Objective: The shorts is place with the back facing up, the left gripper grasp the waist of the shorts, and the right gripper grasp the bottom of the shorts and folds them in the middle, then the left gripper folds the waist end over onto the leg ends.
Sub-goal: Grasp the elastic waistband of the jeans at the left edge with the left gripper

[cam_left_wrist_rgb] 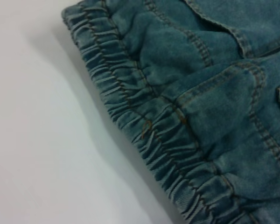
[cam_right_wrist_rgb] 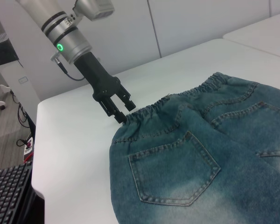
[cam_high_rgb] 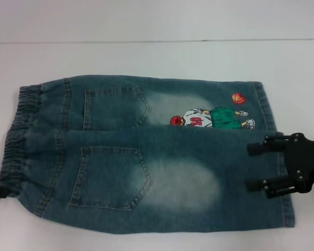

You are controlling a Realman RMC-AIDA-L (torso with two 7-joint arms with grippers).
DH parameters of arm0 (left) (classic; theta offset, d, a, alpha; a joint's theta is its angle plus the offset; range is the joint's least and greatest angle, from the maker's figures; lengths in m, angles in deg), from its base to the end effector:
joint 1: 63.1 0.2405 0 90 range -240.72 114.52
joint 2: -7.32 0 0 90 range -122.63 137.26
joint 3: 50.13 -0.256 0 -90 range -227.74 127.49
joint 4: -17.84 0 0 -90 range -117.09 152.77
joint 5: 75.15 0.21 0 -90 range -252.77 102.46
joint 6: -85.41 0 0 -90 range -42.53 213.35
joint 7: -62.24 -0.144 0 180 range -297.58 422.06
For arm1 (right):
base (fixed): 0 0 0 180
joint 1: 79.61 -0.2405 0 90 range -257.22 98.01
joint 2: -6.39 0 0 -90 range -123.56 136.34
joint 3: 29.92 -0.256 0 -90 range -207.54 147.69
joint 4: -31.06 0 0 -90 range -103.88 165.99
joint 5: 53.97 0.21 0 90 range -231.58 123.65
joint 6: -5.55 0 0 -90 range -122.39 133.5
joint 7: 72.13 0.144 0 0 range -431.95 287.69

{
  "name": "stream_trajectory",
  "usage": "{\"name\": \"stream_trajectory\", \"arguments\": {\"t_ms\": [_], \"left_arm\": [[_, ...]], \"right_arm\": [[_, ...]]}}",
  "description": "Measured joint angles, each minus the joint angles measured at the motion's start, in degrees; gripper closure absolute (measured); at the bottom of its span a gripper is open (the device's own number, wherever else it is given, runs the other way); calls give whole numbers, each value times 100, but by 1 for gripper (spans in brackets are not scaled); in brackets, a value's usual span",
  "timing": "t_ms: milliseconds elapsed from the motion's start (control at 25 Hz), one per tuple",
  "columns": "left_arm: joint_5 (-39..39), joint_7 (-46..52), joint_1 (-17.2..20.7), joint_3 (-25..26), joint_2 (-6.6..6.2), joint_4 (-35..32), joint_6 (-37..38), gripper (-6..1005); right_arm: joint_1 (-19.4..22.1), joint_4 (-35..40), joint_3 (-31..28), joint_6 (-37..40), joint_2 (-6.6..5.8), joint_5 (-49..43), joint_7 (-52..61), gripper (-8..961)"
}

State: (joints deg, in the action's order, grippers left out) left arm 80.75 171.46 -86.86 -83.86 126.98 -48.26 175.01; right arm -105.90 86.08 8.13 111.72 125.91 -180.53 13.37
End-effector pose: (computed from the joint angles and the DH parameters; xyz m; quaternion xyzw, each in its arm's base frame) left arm -0.3540 0.2940 0.0846 -0.8674 -0.4297 0.0997 0.2303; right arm 0.2663 0.2923 0.0366 -0.9686 0.1883 0.1543 0.0511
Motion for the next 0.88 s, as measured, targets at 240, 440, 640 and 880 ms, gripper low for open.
{"name": "stream_trajectory", "arguments": {"t_ms": [240, 440, 640, 880], "left_arm": [[1, 1, -35, -2, 12, 1, 83, 152], [10, -30, -49, -31, 64, -23, 118, 98], [11, -51, 10, -264, 166, -123, 30, 99], [134, -21, 11, -384, 234, -189, -69, 101]], "right_arm": [[-4, 0, 0, -25, 1, 0, -2, 41], [-7, 0, 0, -27, 1, 0, -4, 41], [-7, -9, 0, -35, 1, -1, -6, 40], [-4, -14, -6, -24, 1, 0, -4, 39]]}}
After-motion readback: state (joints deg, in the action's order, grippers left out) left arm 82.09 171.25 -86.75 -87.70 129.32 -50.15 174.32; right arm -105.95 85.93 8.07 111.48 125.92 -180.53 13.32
